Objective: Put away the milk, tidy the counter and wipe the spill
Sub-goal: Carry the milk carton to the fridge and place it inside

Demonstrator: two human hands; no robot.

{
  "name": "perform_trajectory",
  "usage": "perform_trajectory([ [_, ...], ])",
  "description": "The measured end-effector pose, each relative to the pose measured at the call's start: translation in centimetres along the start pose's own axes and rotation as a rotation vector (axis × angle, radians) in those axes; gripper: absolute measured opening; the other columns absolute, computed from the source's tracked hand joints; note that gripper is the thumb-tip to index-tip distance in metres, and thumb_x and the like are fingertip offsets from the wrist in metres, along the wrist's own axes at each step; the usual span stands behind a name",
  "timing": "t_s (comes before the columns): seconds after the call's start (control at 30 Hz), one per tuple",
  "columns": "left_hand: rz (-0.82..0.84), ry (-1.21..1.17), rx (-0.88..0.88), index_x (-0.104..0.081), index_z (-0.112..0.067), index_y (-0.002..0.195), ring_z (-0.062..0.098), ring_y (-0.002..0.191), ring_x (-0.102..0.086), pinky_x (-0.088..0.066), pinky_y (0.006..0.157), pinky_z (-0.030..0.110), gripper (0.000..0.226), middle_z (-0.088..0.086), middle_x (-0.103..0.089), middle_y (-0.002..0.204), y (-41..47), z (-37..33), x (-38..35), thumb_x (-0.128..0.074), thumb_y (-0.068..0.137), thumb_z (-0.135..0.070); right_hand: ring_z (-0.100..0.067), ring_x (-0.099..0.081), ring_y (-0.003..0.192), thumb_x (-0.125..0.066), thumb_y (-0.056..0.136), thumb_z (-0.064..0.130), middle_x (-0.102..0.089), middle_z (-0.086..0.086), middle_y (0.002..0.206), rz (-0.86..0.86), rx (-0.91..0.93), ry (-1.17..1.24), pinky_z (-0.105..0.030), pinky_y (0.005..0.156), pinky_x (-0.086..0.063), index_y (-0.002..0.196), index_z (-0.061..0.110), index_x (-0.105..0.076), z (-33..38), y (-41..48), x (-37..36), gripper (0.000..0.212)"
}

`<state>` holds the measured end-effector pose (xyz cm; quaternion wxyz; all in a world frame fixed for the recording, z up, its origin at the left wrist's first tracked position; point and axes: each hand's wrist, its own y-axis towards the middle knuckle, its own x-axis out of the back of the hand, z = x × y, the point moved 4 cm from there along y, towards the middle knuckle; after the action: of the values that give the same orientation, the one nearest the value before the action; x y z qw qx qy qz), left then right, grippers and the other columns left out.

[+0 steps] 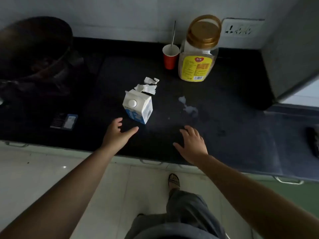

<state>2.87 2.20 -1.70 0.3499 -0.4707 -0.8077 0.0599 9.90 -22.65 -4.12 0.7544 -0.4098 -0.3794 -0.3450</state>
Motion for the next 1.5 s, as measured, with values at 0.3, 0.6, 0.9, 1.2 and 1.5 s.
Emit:
perform_trajectory([
  [0.3, -0.114, -0.112, -0.080, -0.045, -0.031, 0.113, 0.010, 0.119, -0.048, -0.043, 0.090, 0.030, 0.053, -0.008, -0.050, 0.129, 2.7, -2.3, -2.5, -0.078, 0.072, -0.030, -0.024, -0.004, 0.144, -0.038, 0.091, 0.055, -0.005, -0.003, 0.158, 0.009, 0.130, -0.130, -0.033, 0.110, 0.005, 0.147, 0.023, -0.016, -2.1, 1.1, -1.3, 0.068],
  [0.6, -0.114, -0.063, -0.137, -0.042, -0.022, 0.131, -0.003, 0.111, -0.051, -0.041, 0.081, 0.011, 0.073, -0.007, -0.050, 0.132, 2.3, -2.8, -2.9, -0.081, 0.069, -0.022, -0.029, -0.036, 0.133, -0.032, 0.083, 0.060, -0.038, -0.009, 0.147, 0.021, 0.125, -0.200, -0.039, 0.105, -0.022, 0.137, 0.020, -0.040, -2.8, 1.5, -1.4, 0.068],
  [0.9, -0.110, -0.105, -0.188, -0.045, -0.036, 0.115, 0.010, 0.108, -0.060, -0.055, 0.086, 0.040, 0.070, -0.005, -0.059, 0.119, 3.9, -4.4, -2.6, -0.086, 0.060, -0.021, -0.030, -0.038, 0.133, -0.033, 0.084, 0.060, -0.038, -0.008, 0.147, 0.033, 0.135, -0.209, -0.039, 0.105, -0.021, 0.138, 0.022, -0.037, -3.0, 1.6, -1.5, 0.066],
  [1.2, -0.256, -0.219, -0.152, -0.048, -0.034, 0.114, 0.003, 0.107, -0.060, -0.054, 0.087, 0.038, 0.069, -0.011, -0.061, 0.116, -1.6, -2.7, -1.7, -0.085, 0.056, -0.039, -0.030, -0.025, 0.138, -0.030, 0.085, 0.060, -0.027, -0.009, 0.152, 0.012, 0.170, -0.153, -0.042, 0.110, -0.022, 0.141, 0.020, -0.033, -2.7, 1.5, -1.1, 0.069],
  [1.5, -0.307, -0.253, -0.079, -0.043, -0.049, 0.104, 0.005, 0.105, -0.057, -0.055, 0.075, 0.028, 0.063, -0.026, -0.055, 0.107, -10.1, 2.6, 0.6, -0.083, 0.056, -0.048, -0.017, -0.022, 0.137, -0.041, 0.091, 0.052, -0.028, 0.001, 0.150, 0.110, 0.260, 0.019, -0.036, 0.109, -0.031, 0.142, 0.021, -0.028, 1.1, -2.1, -0.3, 0.062],
])
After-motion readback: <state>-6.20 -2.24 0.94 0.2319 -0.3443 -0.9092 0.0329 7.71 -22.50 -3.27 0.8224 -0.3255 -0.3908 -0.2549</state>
